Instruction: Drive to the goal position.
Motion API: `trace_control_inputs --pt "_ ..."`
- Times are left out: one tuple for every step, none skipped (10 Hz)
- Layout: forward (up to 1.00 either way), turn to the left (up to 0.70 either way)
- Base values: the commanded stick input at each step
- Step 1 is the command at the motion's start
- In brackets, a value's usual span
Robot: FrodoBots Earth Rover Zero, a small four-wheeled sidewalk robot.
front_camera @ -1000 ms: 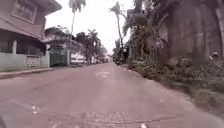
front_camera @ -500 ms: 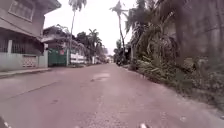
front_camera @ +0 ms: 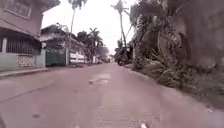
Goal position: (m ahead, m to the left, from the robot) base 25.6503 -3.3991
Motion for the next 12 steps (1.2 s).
trace_control_inputs --pt "1.0 0.0" --pt "1.0 0.0" --pt "1.0 0.0" --pt "1.0 0.0" --pt "1.0 0.0" --pt "1.0 0.0" --pt "1.0 0.0" --pt "1.0 0.0" --pt "1.0 0.0" --pt "1.0 0.0" --pt "1.0 0.0" --pt "1.0 0.0"
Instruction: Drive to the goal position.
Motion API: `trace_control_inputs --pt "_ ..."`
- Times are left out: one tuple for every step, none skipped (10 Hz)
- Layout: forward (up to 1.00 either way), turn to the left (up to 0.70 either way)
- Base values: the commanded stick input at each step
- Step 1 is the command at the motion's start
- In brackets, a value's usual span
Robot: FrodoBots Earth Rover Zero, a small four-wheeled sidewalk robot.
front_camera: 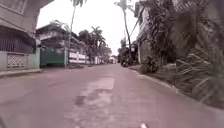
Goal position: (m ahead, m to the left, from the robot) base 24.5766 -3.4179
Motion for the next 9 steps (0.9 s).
trace_control_inputs --pt "1.0 0.0" --pt "1.0 0.0" --pt "1.0 0.0" --pt "1.0 0.0" --pt "1.0 0.0" --pt "1.0 0.0" --pt "1.0 0.0" --pt "1.0 0.0" --pt "1.0 0.0"
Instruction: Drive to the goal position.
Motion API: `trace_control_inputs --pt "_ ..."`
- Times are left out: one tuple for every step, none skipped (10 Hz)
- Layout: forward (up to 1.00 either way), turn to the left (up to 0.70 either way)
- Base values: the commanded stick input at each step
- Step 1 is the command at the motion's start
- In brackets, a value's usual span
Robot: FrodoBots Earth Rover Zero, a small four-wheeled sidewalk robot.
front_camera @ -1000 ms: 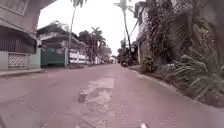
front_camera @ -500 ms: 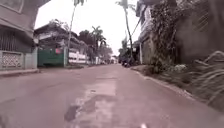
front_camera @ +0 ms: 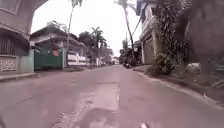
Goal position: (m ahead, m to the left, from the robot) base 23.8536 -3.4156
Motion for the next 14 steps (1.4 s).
trace_control_inputs --pt "1.0 0.0" --pt "1.0 0.0" --pt "1.0 0.0" --pt "1.0 0.0" --pt "1.0 0.0" --pt "1.0 0.0" --pt "1.0 -0.12" --pt "1.0 -0.27" --pt "1.0 -0.27" --pt "1.0 -0.27" --pt "1.0 -0.27" --pt "1.0 -0.27" --pt "1.0 -0.27" --pt "1.0 -0.27"
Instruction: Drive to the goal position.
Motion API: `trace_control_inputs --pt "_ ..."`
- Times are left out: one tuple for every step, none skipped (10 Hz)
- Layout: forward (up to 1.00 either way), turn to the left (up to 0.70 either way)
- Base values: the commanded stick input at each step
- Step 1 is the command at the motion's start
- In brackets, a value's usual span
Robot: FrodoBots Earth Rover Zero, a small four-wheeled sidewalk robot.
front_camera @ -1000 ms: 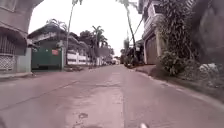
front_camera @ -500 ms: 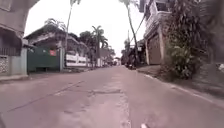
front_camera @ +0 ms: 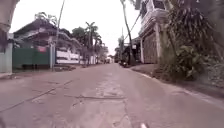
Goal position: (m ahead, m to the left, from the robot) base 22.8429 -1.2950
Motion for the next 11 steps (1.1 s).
trace_control_inputs --pt "1.0 -0.22" --pt "1.0 -0.14" --pt "1.0 -0.06" --pt "1.0 0.0" --pt "1.0 0.0" --pt "1.0 0.0" --pt "1.0 0.0" --pt "1.0 0.0" --pt "1.0 0.0" --pt "1.0 0.0" --pt "1.0 0.0"
